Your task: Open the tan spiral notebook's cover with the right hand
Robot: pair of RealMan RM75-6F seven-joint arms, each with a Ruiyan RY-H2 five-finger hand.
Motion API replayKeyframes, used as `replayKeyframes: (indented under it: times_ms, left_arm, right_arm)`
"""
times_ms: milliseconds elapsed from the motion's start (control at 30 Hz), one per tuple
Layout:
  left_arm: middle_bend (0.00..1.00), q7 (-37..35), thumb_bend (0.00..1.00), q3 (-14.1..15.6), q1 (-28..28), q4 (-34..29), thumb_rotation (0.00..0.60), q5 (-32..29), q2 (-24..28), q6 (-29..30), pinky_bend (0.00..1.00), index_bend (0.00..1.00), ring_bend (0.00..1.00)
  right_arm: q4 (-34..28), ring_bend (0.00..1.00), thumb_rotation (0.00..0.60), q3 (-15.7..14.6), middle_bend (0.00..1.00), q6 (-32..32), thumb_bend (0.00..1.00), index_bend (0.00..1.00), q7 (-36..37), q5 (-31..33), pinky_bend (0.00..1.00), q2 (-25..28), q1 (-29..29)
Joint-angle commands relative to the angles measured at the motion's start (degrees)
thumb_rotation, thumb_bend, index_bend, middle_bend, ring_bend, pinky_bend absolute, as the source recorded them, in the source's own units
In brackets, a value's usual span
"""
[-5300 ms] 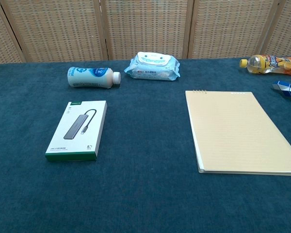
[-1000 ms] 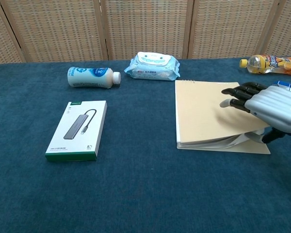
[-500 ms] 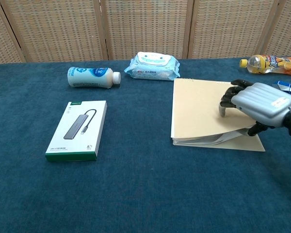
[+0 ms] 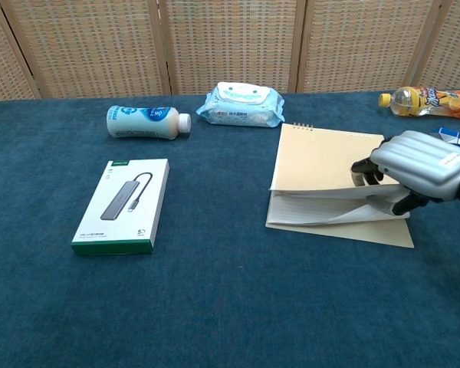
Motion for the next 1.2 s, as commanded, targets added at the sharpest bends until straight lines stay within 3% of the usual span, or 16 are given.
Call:
replayKeyframes:
  times_ms: [33, 333, 600, 900, 1200]
  left_arm:
    - [0.00, 0.2, 0.00, 0.0, 0.0, 0.0, 0.600, 0.0, -0.1, 0.0, 0.00, 0.00, 0.00]
    - [0.00, 1.1, 0.00, 0.2, 0.0, -0.1, 0.600, 0.2, -0.4, 0.0, 0.00, 0.00, 0.00]
    - [0.00, 2.6, 0.00, 0.3, -0.1, -0.2, 0.600, 0.2, -1.1, -0.2, 0.00, 0.00, 0.00]
    - [0.00, 3.5, 0.00, 0.4, 0.0, -0.2, 0.600, 0.4, -1.4, 0.0, 0.00, 0.00, 0.00]
    - [0.00, 3.4, 0.00, 0.4, -0.1, -0.2, 0.600, 0.5, -1.5, 0.1, 0.00, 0.00, 0.00]
  right_arm:
    - [1.7, 0.48, 0.600, -2.7, 0.61, 2.9, 0.59, 0.67, 6.6, -2.8, 0.33, 1.8, 0.1]
    - [1.9, 0.48, 0.600, -7.9, 0.62, 13.0, 0.59, 0.67, 14.2, -9.6, 0.33, 6.8, -1.6]
    - [0.1, 0.48, 0.600, -13.2, 0.62, 23.2, 0.59, 0.67, 14.9, -16.9, 0.33, 11.6, -3.9]
    - [-4.7, 0.48, 0.600, -18.0, 0.62, 29.2, 0.59, 0.67, 11.3, -23.7, 0.33, 15.7, -5.9]
    - [-7.7, 0.48, 0.600, -21.1, 0.62, 30.9, 0.59, 0.67, 9.5, -27.5, 0.33, 17.7, -7.7]
